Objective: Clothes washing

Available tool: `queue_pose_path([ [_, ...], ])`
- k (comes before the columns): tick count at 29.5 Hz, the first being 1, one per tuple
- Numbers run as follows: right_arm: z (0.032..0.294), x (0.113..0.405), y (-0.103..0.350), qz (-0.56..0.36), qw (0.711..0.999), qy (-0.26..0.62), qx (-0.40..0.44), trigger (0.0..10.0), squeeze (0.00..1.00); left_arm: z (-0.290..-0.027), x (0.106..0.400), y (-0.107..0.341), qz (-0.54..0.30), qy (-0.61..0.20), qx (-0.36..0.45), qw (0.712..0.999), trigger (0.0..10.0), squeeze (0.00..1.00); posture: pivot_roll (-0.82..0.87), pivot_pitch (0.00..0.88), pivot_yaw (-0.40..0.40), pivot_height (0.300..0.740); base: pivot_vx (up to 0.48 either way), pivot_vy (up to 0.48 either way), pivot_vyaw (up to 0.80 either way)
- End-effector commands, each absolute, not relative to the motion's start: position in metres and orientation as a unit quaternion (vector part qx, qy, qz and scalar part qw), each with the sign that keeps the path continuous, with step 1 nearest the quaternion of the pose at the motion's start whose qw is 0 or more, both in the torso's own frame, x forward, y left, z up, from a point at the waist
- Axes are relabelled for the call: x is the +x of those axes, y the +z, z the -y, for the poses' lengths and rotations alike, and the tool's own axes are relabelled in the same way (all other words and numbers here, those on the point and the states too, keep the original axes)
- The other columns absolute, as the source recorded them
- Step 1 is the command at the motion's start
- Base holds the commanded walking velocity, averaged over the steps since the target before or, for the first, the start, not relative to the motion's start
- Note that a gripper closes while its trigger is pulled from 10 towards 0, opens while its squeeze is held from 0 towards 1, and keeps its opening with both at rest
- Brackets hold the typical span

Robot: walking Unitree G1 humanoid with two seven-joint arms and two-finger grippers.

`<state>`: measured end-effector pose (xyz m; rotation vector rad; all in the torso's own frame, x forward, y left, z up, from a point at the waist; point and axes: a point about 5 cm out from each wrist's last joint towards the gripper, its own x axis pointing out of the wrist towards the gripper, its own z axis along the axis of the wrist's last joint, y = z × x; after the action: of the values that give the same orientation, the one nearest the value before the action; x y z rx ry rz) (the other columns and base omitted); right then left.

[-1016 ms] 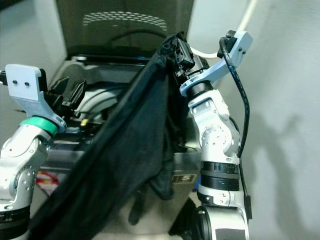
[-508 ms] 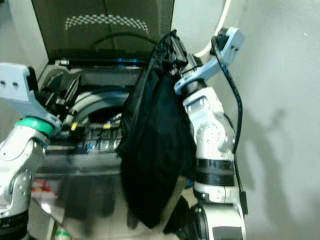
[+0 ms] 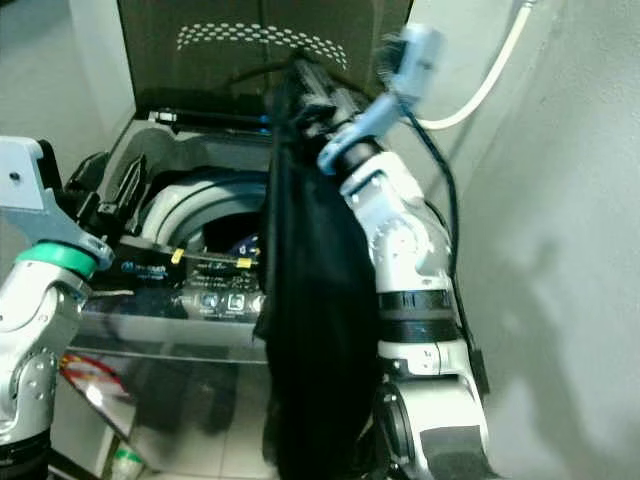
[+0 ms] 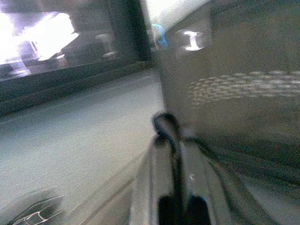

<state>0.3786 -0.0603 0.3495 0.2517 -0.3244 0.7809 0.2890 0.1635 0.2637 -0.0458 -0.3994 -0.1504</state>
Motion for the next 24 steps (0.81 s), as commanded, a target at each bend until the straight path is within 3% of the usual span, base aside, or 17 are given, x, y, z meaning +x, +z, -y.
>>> queue_pose_path([
  [1, 0.052, 0.384, 0.387, 0.198, 0.904, 0.371, 0.075, 10.0, 0.0, -0.161, 0.289, 0.264, 0.203, -0.077, -0.02, 0.976, 10.0, 0.0, 0.09, 0.0, -0.053, 0.74, 0.0, 0.0, 0.0],
  [3, 0.063, 0.368, 0.485, 0.326, 0.874, 0.319, 0.167, 10.0, 0.0, -0.159, 0.29, 0.265, 0.206, -0.081, -0.021, 0.975, 10.0, 0.0, 0.09, 0.0, -0.054, 0.74, 0.0, 0.0, 0.0],
  [4, 0.063, 0.368, 0.485, 0.326, 0.874, 0.319, 0.167, 10.0, 0.0, -0.159, 0.29, 0.265, 0.206, -0.081, -0.021, 0.975, 10.0, 0.0, 0.09, 0.0, -0.054, 0.74, 0.0, 0.0, 0.0],
  [5, 0.074, 0.354, 0.52, 0.369, 0.845, 0.31, 0.231, 10.0, 0.0, -0.158, 0.29, 0.265, 0.206, -0.083, -0.021, 0.975, 10.0, 0.0, 0.09, 0.0, -0.059, 0.74, 0.0, 0.0, 0.0],
  [6, 0.074, 0.354, 0.52, 0.369, 0.845, 0.31, 0.231, 10.0, 0.0, -0.158, 0.29, 0.265, 0.206, -0.083, -0.021, 0.975, 10.0, 0.0, 0.09, 0.0, -0.059, 0.74, 0.0, 0.0, 0.0],
  [8, 0.1, 0.318, 0.58, 0.43, 0.772, 0.311, 0.351, 10.0, 0.0, -0.159, 0.288, 0.264, 0.205, -0.08, -0.021, 0.975, 10.0, 0.0, 0.09, 0.0, -0.07, 0.74, 0.0, 0.0, 0.0],
  [9, 0.1, 0.318, 0.58, 0.43, 0.772, 0.311, 0.351, 10.0, 0.0, -0.159, 0.288, 0.264, 0.205, -0.08, -0.021, 0.975, 10.0, 0.0, 0.09, 0.0, -0.07, 0.74, 0.0, 0.0, 0.0],
  [10, 0.11, 0.298, 0.605, 0.444, 0.738, 0.318, 0.396, 10.0, 0.0, -0.158, 0.287, 0.263, 0.205, -0.077, -0.023, 0.975, 10.0, 0.0, 0.09, 0.0, -0.085, 0.74, 0.0, 0.0, 0.0],
  [13, 0.11, 0.294, 0.61, 0.444, 0.736, 0.32, 0.398, 10.0, 0.0, -0.157, 0.287, 0.263, 0.206, -0.076, -0.023, 0.975, 10.0, 0.0, 0.09, 0.0, -0.085, 0.74, 0.0, 0.0, 0.0],
  [16, 0.105, 0.294, 0.611, 0.441, 0.746, 0.323, 0.38, 10.0, 0.0, -0.157, 0.287, 0.263, 0.206, -0.074, -0.023, 0.976, 10.0, 0.0, 0.09, 0.0, -0.09, 0.74, 0.0, 0.0, 0.0],
  [18, 0.085, 0.308, 0.594, 0.411, 0.783, 0.331, 0.329, 10.0, 0.0, -0.157, 0.286, 0.262, 0.205, -0.073, -0.023, 0.976, 10.0, 0.0, 0.09, 0.0, -0.089, 0.74, 0.0, 0.0, 0.0],
  [21, 0.074, 0.317, 0.583, 0.39, 0.805, 0.335, 0.296, 10.0, 0.0, -0.156, 0.286, 0.262, 0.205, -0.073, -0.023, 0.976, 10.0, 0.0, 0.09, 0.0, -0.089, 0.74, 0.0, 0.0, 0.0],
  [23, 0.041, 0.353, 0.525, 0.315, 0.88, 0.328, 0.133, 10.0, 0.0, -0.153, 0.288, 0.262, 0.201, -0.086, -0.023, 0.976, 10.0, 0.0, 0.09, 0.0, -0.081, 0.74, 0.0, 0.0, 0.0],
  [24, 0.032, 0.366, 0.498, 0.283, 0.899, 0.326, 0.077, 10.0, 0.0, -0.151, 0.288, 0.261, 0.198, -0.092, -0.023, 0.975, 10.0, 0.0, 0.09, 0.0, -0.081, 0.74, 0.0, 0.0, 0.0],
])
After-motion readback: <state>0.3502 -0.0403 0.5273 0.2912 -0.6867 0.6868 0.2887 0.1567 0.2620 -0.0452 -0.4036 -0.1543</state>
